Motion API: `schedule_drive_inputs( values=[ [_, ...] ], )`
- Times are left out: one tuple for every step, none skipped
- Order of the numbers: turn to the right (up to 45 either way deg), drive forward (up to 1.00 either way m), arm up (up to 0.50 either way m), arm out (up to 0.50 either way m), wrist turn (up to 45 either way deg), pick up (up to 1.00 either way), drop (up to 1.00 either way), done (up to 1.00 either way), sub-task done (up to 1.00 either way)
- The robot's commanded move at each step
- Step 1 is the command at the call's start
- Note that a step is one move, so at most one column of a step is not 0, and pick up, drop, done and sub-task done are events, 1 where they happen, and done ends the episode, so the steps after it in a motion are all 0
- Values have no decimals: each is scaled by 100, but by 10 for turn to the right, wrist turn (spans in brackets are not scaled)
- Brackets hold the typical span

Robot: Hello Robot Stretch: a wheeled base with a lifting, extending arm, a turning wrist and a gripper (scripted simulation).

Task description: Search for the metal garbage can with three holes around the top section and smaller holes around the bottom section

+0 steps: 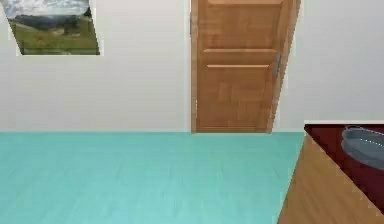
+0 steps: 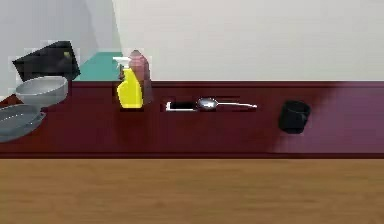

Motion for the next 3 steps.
schedule_drive_inputs(
  values=[
    [-450, 0, 0, 0, 0, 0, 0, 0, 0],
    [-450, 0, 0, 0, 0, 0, 0, 0, 0],
    [-30, 0, 0, 0, 0, 0, 0, 0, 0]
  ],
)
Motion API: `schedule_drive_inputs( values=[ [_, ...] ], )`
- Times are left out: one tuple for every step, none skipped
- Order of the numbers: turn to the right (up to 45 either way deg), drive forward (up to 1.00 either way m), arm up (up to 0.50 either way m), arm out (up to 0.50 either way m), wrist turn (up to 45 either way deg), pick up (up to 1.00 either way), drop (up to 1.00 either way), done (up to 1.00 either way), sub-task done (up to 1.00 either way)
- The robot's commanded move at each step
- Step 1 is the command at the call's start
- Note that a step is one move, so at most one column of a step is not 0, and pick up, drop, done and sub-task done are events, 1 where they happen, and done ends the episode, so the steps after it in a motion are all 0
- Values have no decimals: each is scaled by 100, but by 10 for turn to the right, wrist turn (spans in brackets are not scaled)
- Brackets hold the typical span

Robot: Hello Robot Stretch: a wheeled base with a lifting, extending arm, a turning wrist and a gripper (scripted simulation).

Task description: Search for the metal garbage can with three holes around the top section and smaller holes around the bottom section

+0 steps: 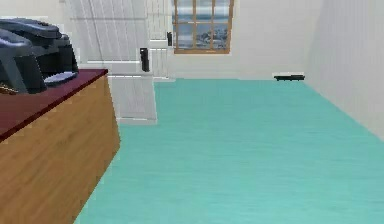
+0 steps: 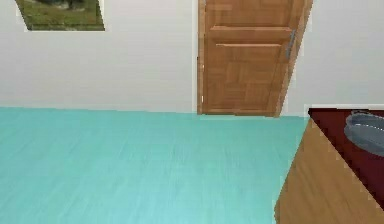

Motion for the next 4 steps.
schedule_drive_inputs(
  values=[
    [0, 100, 0, 0, 0, 0, 0, 0, 0],
    [0, 100, 0, 0, 0, 0, 0, 0, 0],
    [-120, 0, 0, 0, 0, 0, 0, 0, 0],
    [0, 10, 0, 0, 0, 0, 0, 0, 0]
  ],
)
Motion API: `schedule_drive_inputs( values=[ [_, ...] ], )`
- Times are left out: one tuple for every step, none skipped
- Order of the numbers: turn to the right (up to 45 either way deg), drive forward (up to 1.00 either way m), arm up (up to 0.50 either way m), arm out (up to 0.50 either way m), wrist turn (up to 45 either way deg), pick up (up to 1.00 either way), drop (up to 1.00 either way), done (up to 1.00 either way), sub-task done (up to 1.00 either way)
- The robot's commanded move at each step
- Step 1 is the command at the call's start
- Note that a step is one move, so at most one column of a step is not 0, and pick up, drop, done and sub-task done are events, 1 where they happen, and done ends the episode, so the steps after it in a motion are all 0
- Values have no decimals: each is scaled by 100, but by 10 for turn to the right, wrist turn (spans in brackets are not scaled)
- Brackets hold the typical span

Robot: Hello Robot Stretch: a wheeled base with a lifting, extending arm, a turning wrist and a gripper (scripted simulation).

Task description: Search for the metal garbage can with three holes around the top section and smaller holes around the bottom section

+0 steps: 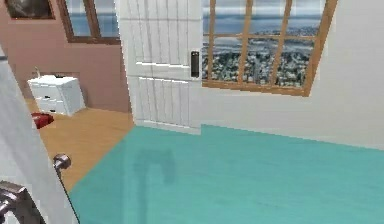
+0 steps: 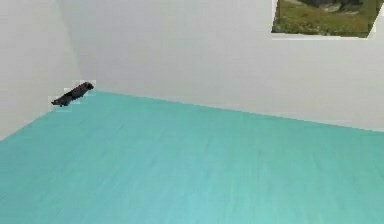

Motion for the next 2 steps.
schedule_drive_inputs(
  values=[
    [60, 0, 0, 0, 0, 0, 0, 0, 0],
    [0, 100, 0, 0, 0, 0, 0, 0, 0]
  ],
)
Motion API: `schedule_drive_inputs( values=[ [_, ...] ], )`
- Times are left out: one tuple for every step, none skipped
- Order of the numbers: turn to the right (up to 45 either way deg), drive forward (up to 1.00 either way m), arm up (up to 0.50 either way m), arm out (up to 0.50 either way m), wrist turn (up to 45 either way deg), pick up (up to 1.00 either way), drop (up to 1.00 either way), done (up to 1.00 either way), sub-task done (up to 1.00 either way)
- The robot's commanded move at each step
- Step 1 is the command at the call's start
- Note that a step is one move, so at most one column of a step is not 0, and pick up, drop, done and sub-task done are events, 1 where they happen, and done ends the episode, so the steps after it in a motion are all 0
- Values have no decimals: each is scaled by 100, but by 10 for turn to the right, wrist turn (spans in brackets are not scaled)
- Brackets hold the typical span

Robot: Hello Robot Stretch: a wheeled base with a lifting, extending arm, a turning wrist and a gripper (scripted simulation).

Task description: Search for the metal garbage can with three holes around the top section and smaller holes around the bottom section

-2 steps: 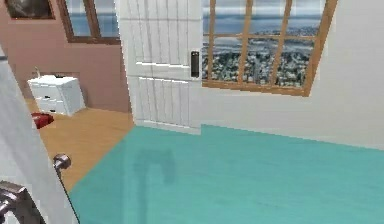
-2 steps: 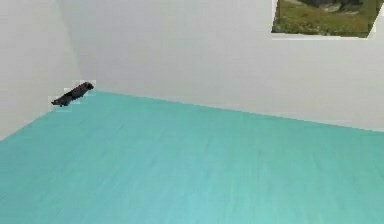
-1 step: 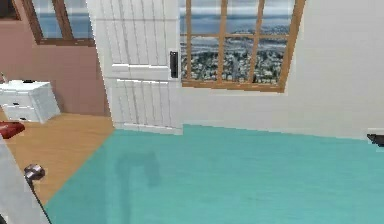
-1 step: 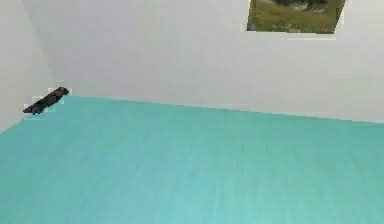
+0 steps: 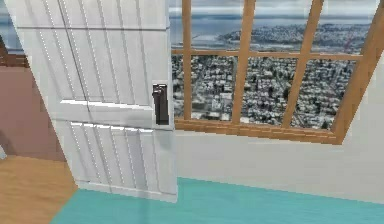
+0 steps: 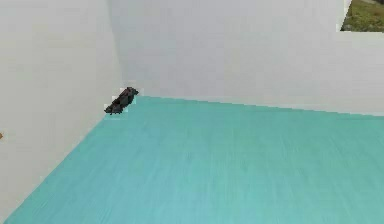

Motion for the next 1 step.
schedule_drive_inputs(
  values=[
    [120, 0, 0, 0, 0, 0, 0, 0, 0]
  ],
)
